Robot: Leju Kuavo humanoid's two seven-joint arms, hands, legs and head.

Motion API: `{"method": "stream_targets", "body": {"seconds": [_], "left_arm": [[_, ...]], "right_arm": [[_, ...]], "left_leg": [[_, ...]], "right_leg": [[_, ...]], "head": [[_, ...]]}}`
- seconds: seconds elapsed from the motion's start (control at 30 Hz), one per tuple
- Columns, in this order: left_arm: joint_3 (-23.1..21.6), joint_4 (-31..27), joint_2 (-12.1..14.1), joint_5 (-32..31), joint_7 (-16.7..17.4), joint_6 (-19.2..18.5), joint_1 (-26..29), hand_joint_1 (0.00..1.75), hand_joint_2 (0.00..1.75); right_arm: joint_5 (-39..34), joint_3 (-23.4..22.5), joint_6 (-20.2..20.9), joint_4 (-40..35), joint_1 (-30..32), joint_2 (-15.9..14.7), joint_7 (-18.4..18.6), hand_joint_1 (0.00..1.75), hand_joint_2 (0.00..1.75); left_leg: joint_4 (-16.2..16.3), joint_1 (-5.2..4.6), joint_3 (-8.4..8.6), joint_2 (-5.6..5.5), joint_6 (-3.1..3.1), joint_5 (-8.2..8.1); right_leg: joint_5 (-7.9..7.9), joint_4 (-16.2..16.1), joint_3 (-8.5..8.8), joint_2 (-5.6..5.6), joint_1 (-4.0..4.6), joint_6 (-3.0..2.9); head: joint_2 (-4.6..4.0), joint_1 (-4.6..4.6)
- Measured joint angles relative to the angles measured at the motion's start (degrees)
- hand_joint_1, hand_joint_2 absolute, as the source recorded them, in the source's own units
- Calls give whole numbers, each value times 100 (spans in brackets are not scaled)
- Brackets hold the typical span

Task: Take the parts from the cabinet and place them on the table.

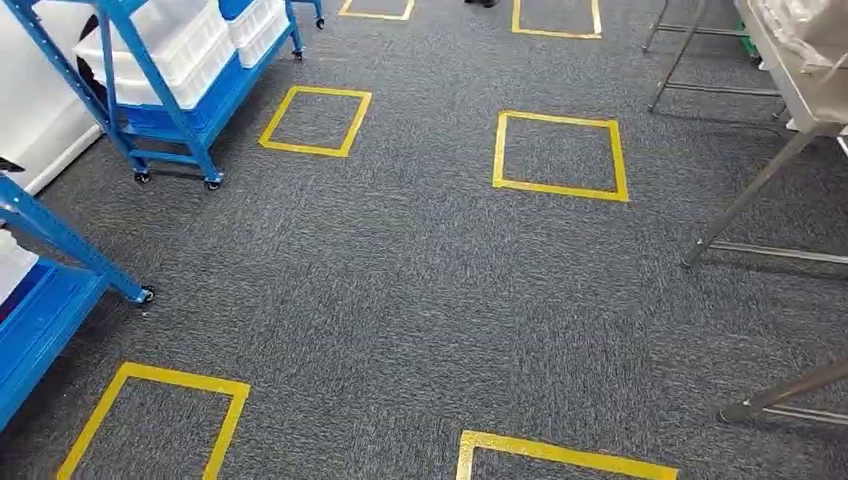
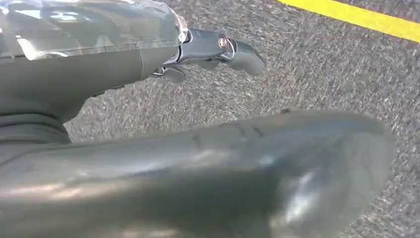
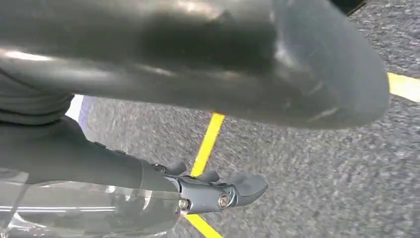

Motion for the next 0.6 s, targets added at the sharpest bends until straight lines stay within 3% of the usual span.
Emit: {"method": "stream_targets", "body": {"seconds": [0.1, 0.13, 0.17, 0.2, 0.27, 0.3, 0.33, 0.37, 0.4, 0.43, 0.47, 0.5, 0.6], "left_arm": [[2, 0, 4, 20, 2, -31, 37, 0, 0], [2, 0, 0, 20, 2, -48, 41, 0, 0], [2, 0, -4, 20, 7, -61, 31, 0, 0], [0, 0, -4, 22, 11, -68, 23, 0, 0], [2, 0, -4, 28, 13, -70, -7, 0, 0], [2, 0, -4, 35, 15, -70, -6, 0, 0], [2, 0, -4, 35, 15, -72, 0, 0, 0], [2, 0, -7, 37, 15, -74, 10, 0, 0], [2, 0, -13, 44, 18, -77, 14, 0, 0], [2, 0, -20, 46, 18, -79, 14, 0, 0], [0, 0, -20, 55, 15, -72, 12, 0, 0], [2, -2, -22, 74, 15, -46, -12, 0, 0], [2, 0, -55, 103, 4, 37, 9, 0, 0]], "right_arm": [[-2, 0, -2, 0, -49, 2, 0, 0, 0], [-4, 0, -4, -4, -59, 0, 4, 0, 0], [-7, -2, -9, -4, -51, -7, 7, 0, 0], [-9, -2, -11, -4, -43, -7, 7, 0, 0], [-11, -9, -13, -2, -4, -9, 24, 0, 0], [-11, -9, -13, -2, 2, -9, 24, 0, 0], [-11, -9, -13, -2, 3, -9, 24, 0, 0], [-11, -9, -11, -2, 5, -9, 26, 0, 0], [-11, -11, -13, -2, 5, -15, 26, 0, 0], [-11, -11, -13, -2, 4, -28, 26, 0, 0], [-4, -11, -20, 0, 21, -31, 26, 0, 0], [2, -11, -20, 4, 29, -31, 24, 0, 0], [24, -9, -20, 4, -14, -31, 24, 0, 0]], "left_leg": [[-21, -15, -36, -190, 66, 23], [-102, 63, 37, -249, 108, 90], [-128, 57, 41, -299, 118, 105], [-127, 57, 27, -342, 155, 125], [-124, 51, 1, -480, 170, 137], [-113, 50, -6, -567, 170, 137], [-104, 52, -5, -642, 168, 138], [-88, 55, -2, -724, 163, 134], [-60, 67, -1, -822, 140, 119], [-25, 74, -3, -901, 115, 102], [10, 85, -39, -960, 82, 84], [84, 51, -92, -1017, 34, 59], [26, 96, -153, -1200, -81, 107]], "right_leg": [[1, -25, 43, -161, -16, 81], [-47, 27, 35, -19, -27, 143], [-147, 157, -20, 325, -46, 175], [-372, 478, -185, 504, -59, 181], [-775, 1358, -618, 598, -82, 197], [-838, 1670, -785, 602, -89, 203], [-756, 1708, -821, 602, -103, 209], [-554, 1504, -742, 605, -122, 217], [-237, 1030, -535, 625, -145, 223], [31, 547, -321, 730, -171, 234], [107, 198, -194, 1072, -213, 238], [49, 119, -170, 1164, -201, 232], [53, 145, -172, 972, -160, 136]], "head": [[0, 0], [0, 0], [0, -2], [0, 0], [0, 0], [0, 0], [0, 0], [0, 0], [0, 0], [0, 0], [0, 0], [0, -2], [0, 0]]}}
